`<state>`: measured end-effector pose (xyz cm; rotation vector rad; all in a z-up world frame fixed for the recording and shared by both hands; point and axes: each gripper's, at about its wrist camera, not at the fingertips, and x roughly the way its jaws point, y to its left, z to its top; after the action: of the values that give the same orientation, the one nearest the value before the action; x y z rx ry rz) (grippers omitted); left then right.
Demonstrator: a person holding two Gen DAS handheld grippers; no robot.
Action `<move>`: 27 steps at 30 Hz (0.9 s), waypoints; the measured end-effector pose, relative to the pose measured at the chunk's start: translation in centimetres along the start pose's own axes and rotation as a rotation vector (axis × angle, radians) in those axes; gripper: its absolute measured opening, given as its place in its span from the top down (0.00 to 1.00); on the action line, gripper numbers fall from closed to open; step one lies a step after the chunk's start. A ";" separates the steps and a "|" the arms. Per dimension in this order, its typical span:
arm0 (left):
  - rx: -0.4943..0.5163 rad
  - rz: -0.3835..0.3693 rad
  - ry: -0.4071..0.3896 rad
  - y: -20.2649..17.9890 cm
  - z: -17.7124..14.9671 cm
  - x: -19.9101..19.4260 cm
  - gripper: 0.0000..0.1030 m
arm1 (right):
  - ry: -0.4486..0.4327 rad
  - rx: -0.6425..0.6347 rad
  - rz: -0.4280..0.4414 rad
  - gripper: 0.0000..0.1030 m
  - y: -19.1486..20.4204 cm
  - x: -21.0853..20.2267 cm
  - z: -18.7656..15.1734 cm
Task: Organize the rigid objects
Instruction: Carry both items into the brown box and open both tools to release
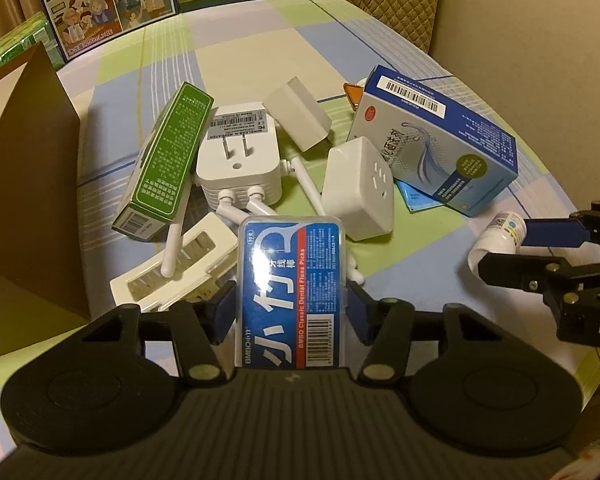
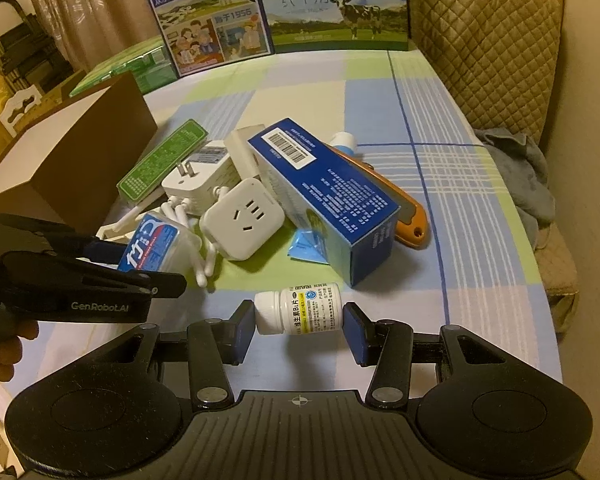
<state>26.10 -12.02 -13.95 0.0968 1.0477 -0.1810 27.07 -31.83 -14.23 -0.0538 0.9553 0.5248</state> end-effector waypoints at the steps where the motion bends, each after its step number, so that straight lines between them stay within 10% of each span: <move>1: 0.000 -0.003 -0.007 0.0 -0.1 -0.2 0.49 | 0.000 -0.003 0.002 0.57 0.1 0.0 0.0; 27: -0.204 0.037 -0.242 14.9 -4.7 -16.4 0.49 | -0.080 -0.115 0.186 0.57 16.2 -1.8 5.8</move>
<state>17.06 5.01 -2.15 -0.0891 0.8175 -0.0498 23.36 -16.80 -6.40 -0.0469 0.8555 0.7488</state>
